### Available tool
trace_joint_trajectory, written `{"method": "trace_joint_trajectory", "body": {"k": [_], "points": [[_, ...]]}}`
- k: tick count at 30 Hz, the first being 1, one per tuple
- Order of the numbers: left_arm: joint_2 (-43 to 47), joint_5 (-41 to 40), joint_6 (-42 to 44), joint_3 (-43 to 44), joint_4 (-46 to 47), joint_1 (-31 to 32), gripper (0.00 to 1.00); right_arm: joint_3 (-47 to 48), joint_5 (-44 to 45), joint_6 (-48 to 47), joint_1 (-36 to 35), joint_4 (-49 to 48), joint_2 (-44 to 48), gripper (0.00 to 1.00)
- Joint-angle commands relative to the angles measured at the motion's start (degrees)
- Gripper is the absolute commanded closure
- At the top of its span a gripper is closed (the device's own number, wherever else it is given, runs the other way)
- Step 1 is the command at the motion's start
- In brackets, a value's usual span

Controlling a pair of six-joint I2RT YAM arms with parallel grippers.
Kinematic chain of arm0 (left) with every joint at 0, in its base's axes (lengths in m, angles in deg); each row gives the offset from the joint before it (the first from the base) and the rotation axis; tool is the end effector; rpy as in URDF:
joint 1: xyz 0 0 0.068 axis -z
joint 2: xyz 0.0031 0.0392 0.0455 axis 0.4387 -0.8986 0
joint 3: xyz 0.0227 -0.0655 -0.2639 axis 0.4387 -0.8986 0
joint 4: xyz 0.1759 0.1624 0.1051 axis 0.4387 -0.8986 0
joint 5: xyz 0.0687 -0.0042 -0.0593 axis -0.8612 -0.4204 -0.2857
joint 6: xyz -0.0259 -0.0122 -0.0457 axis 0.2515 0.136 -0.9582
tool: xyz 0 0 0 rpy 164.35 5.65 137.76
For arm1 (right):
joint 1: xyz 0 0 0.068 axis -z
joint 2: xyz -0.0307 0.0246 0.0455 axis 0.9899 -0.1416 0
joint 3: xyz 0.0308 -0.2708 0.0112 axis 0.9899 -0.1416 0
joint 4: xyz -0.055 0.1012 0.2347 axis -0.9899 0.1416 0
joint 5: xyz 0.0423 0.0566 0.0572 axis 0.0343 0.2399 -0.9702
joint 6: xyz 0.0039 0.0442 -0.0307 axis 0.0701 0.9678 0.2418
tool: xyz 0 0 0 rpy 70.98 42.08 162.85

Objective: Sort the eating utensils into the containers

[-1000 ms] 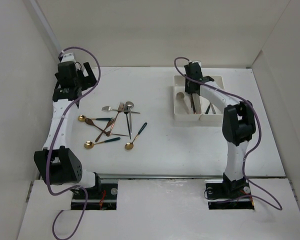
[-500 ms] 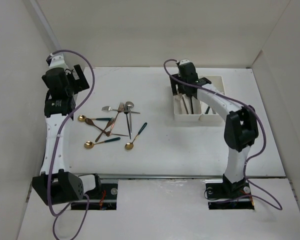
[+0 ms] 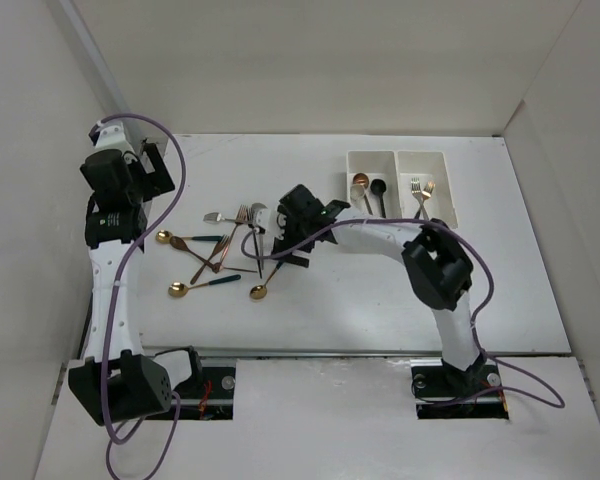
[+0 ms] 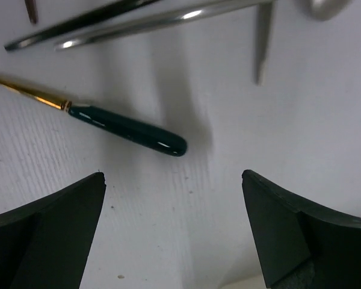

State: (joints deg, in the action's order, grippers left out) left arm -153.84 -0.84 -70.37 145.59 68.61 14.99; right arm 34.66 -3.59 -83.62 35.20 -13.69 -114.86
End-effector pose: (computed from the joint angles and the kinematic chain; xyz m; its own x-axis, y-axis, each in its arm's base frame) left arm 0.2549 0.0505 0.4004 -0.2106 -0.0906 -0.9734 -0.2272 0.9730 -0.0414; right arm 0.3087 0.3338 0.2102 0.0209 -0.8338 -0.5517 -0.9473 0.1600 -0.2777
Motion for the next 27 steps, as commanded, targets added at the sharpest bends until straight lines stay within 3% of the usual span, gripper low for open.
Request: {"method": "trace_joint_trajectory", "body": {"k": [1, 11, 17, 19, 20, 23, 24, 25, 27], "points": [[2.28, 1.08, 0.41, 0.31, 1.49, -0.66, 0.0, 3.44, -0.27, -9.18, -1.5, 2.68, -1.26, 0.0], [0.17, 0.55, -0.2, -0.22, 1.49, -3.21, 0.0, 9.14, -3.43, -9.72, -3.97, 2.68, -9.35, 0.01], [-1.06, 0.03, -0.2, 0.83, 1.49, -3.73, 0.0, 10.03, -5.98, -9.72, -3.97, 7.51, -10.67, 0.08], [-1.06, 0.02, -0.2, 0.83, 1.49, -3.74, 0.0, 8.55, -7.91, -9.72, -3.97, 8.21, -9.97, 0.2], [-1.06, -0.58, -0.2, 1.36, 1.49, -3.74, 0.0, 8.54, -7.92, -9.72, -3.97, 8.91, -9.97, 0.39], [-1.06, -1.11, -0.2, 1.36, 1.49, -3.74, 0.0, 6.88, -5.55, -8.06, -5.28, 8.92, -9.97, 0.47], [-1.06, -1.12, -0.2, 1.36, 1.49, -3.74, 0.0, 5.91, -5.54, -8.05, -5.29, 8.4, -9.45, 0.58], [-1.06, -1.12, -0.2, 1.36, 1.49, -3.74, 0.0, 4.25, -5.54, -7.53, -5.99, 8.39, -9.44, 0.62], [-1.06, -1.12, -0.2, 1.36, 1.49, -3.74, 0.0, 2.57, -5.02, -6.04, -6.51, 7.78, -8.39, 0.64]]}}
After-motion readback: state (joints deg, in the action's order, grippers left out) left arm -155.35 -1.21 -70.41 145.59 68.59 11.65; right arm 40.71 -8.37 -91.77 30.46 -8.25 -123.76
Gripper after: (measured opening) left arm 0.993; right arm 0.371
